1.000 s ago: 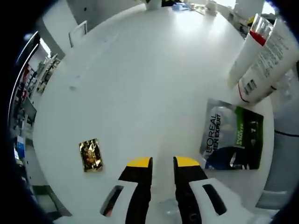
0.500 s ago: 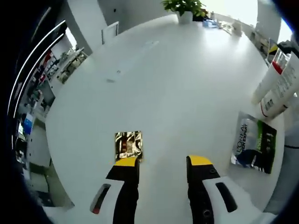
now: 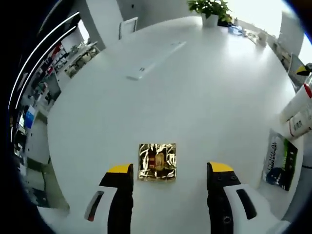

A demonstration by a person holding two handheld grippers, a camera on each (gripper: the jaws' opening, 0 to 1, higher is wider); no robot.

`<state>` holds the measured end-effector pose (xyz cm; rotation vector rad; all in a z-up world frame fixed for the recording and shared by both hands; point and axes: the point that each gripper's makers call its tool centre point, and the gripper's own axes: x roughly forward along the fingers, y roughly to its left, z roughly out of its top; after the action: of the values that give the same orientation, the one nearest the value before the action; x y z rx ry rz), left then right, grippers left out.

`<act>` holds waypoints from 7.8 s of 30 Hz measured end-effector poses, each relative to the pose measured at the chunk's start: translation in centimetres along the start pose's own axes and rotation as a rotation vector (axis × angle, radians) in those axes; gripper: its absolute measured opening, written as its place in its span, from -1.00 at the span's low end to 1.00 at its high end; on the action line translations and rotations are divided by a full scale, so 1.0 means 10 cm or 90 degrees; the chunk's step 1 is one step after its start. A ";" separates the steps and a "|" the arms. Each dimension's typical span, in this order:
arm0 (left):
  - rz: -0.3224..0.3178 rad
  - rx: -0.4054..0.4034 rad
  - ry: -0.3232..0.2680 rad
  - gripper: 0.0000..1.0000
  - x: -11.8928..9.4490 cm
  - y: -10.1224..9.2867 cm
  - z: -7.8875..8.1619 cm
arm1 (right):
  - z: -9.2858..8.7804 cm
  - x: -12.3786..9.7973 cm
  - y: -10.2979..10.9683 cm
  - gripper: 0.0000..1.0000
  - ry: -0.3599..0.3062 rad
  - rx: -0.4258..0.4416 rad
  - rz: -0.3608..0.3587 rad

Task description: Arrange the skincare products in the storage area until every visible bottle or jar stands upright without overlapping.

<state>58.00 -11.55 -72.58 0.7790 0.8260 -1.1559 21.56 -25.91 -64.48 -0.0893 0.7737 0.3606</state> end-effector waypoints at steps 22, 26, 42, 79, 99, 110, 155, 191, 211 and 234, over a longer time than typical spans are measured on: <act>-0.022 -0.030 0.020 0.09 0.26 0.07 -0.08 | -0.10 0.05 0.04 0.99 0.021 0.019 0.002; -0.026 -0.038 0.023 0.07 0.28 0.10 -0.11 | -0.10 0.06 0.04 0.99 0.022 0.020 0.001; -0.051 -0.039 0.014 0.02 0.29 0.04 -0.08 | -0.09 0.05 0.02 0.99 0.024 0.019 -0.002; -0.067 0.032 0.050 -0.27 0.10 -0.33 -0.24 | -0.01 0.04 0.08 0.99 0.007 0.010 0.007; -0.095 0.130 0.065 -0.28 -0.22 -0.89 -0.42 | 0.11 -0.01 0.19 0.99 -0.025 -0.003 0.014; -0.111 0.186 0.069 -0.28 -0.41 -1.30 -0.56 | 0.14 -0.05 0.24 0.99 -0.039 -0.014 0.015; -0.227 0.262 0.087 -0.28 -0.59 -2.14 -1.08 | 0.14 -0.12 0.31 0.99 -0.044 -0.034 0.016; -0.195 0.283 0.060 -0.22 -0.47 -1.92 -0.95 | 0.11 -0.12 0.24 0.99 -0.045 -0.033 0.014; -0.128 0.258 0.088 -0.08 -0.58 -1.52 -1.20 | 0.13 -0.09 0.35 0.99 -0.042 -0.043 0.029; -0.107 0.327 0.053 0.23 -0.62 -1.75 -1.06 | 0.10 -0.08 0.37 0.99 -0.038 -0.038 0.032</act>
<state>38.28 -3.45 -74.03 1.2016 0.6761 -1.5219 20.39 -22.48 -62.97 -0.1147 0.7076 0.4332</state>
